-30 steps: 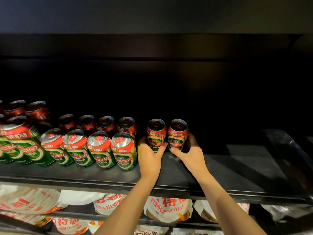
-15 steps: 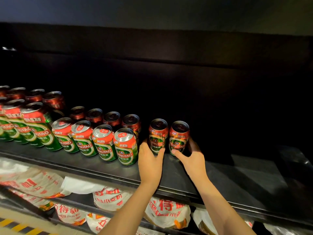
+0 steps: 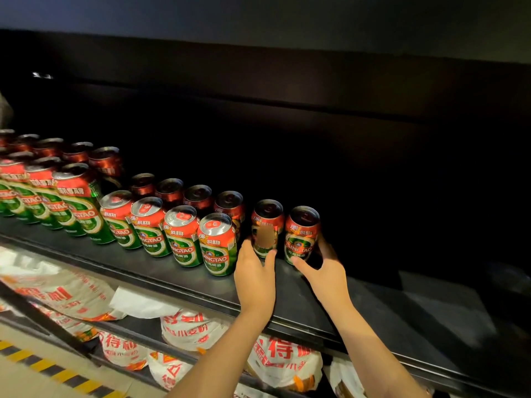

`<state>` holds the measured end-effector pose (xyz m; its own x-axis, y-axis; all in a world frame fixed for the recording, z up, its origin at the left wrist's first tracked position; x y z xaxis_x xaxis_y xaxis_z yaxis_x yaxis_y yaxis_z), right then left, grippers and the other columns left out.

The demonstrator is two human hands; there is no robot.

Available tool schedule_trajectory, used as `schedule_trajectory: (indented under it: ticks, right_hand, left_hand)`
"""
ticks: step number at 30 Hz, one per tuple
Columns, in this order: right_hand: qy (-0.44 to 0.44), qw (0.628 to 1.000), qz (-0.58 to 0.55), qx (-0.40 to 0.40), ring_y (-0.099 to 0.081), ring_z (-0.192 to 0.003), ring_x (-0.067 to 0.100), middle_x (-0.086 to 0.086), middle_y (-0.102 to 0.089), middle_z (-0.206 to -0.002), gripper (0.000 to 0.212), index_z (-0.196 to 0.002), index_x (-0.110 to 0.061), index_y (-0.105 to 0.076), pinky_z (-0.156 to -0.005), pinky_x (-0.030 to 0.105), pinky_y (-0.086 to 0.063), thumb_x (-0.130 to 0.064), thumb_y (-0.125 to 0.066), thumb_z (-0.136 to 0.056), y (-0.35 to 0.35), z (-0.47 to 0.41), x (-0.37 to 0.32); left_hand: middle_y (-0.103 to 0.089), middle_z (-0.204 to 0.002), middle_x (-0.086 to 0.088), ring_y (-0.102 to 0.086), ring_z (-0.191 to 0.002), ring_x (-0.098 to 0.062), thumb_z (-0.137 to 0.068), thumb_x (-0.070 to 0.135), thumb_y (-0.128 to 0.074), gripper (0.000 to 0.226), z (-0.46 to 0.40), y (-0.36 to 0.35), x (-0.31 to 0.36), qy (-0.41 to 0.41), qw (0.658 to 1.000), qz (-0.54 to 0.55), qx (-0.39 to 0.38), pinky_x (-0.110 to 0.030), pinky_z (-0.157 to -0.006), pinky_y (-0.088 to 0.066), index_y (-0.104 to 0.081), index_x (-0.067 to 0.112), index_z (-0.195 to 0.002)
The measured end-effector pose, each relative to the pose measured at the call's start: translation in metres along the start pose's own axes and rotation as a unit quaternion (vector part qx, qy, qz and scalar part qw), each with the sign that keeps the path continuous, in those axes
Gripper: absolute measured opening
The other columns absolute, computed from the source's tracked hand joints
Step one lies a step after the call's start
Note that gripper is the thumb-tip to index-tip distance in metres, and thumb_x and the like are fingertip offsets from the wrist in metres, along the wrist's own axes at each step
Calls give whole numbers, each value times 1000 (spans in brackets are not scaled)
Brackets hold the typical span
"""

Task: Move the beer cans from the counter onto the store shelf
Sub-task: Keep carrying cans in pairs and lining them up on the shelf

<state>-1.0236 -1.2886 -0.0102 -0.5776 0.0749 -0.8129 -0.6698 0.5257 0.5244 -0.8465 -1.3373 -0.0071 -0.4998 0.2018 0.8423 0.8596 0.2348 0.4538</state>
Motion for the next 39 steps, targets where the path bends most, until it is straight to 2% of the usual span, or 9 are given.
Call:
schedule_trajectory:
  ticks: [2,7,11,19,23,27,36,39]
  right_hand:
    - [1,1000,3,-1,-53,-119,18,1,-56,-132,72,-139,-18,-42,-88,19,-37,-36,-74,-78,-1,0,-1]
    - [2,1000,-3,1,-53,-120,18,1,-56,-133,73,-139,-19,-42,-93,22,-41,-36,-75,-77,-2,-1,0]
    - [9,1000,-6,-3,-52,-120,17,1,-55,-133,73,-139,-19,-43,-92,20,-38,-36,-75,-77,-3,-1,-2]
    - [6,1000,-19,7,-55,-117,16,1,-58,-129,71,-137,-19,-46,-90,20,-40,-36,-77,-75,-5,-2,0]
    - [1,1000,-23,11,-57,-114,16,0,-61,-126,73,-136,-19,-46,-91,24,-45,-38,-78,-74,-6,-2,3]
    - [6,1000,-17,16,-56,-115,16,1,-60,-127,73,-136,-19,-46,-92,25,-46,-39,-77,-74,-7,-2,2]
    - [10,1000,15,12,-55,-116,18,1,-58,-130,76,-141,-20,-41,-92,27,-47,-43,-73,-76,-11,-4,5]
    - [12,1000,13,13,-54,-118,17,1,-56,-132,76,-141,-20,-40,-94,27,-46,-41,-74,-77,-10,-3,3]
  left_hand:
    - [-63,-109,-6,-60,-99,-20,-88,30,-63,43,-1,1,-2,8,1000,0,4,-30,-83,-49,-51,7,-121]
    - [-63,-105,-4,-59,-96,-18,-87,30,-63,37,-1,2,-2,-2,1000,-1,12,-24,-79,-46,-53,7,-115]
    - [-64,-106,-7,-60,-96,-21,-88,32,-62,41,-2,1,-5,1,1000,-5,16,-34,-82,-51,-53,6,-118]
    - [-65,-80,-7,-61,-71,-21,-87,28,-64,30,-1,5,-2,9,1000,-18,18,-27,-62,-46,-56,5,-105]
    - [-62,-72,-6,-58,-64,-20,-87,28,-65,26,-1,7,0,10,999,-30,23,-23,-58,-38,-57,5,-96]
    - [-61,-68,-7,-56,-60,-21,-87,31,-64,29,-2,7,-2,19,998,-47,27,-23,-55,-37,-57,4,-95]
    - [-60,-67,-7,-56,-60,-19,-87,29,-65,28,-3,8,-1,32,998,-40,23,-26,-55,-43,-58,3,-96]
    - [-63,-73,-9,-60,-66,-22,-87,29,-65,29,-2,8,-2,34,999,-24,24,-28,-59,-45,-58,4,-100]
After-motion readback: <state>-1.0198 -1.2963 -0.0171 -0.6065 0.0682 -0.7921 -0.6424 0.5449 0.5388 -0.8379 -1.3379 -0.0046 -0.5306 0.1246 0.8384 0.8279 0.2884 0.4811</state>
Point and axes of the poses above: each hand's wrist, its own z-axis away from the middle knuckle, its own y-axis out of the back of the hand, x = y × z, the point moved 9 cm from there along -z, towards the middle knuckle
